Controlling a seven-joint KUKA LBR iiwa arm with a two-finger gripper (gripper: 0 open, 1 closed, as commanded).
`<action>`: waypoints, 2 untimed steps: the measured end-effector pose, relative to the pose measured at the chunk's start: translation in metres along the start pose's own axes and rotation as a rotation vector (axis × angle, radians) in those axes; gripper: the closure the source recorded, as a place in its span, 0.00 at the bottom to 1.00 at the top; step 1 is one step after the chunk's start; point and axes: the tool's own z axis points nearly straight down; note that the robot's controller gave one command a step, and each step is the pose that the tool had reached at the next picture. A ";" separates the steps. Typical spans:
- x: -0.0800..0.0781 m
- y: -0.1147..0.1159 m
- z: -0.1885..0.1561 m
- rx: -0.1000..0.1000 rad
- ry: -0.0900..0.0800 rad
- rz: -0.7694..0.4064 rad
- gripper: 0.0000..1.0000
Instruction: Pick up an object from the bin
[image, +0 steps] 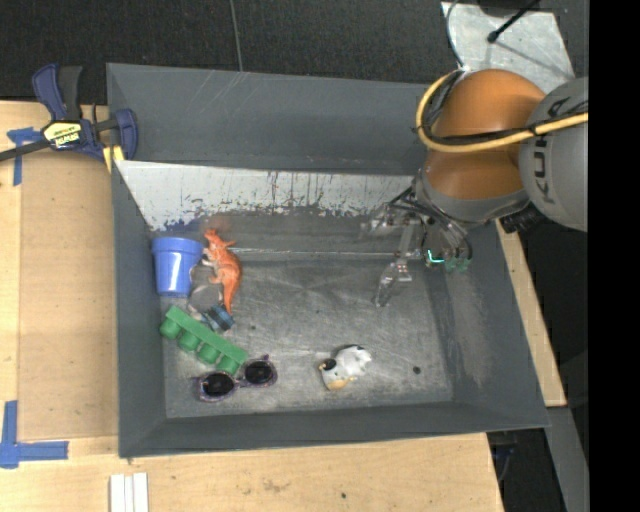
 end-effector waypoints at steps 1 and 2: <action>-0.002 0.000 -0.005 0.001 -0.008 -0.001 0.00; 0.034 0.019 0.040 0.001 -0.010 -0.139 0.00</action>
Offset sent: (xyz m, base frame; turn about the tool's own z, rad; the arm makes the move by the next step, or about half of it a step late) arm -0.0835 0.0466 -0.1011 -0.3214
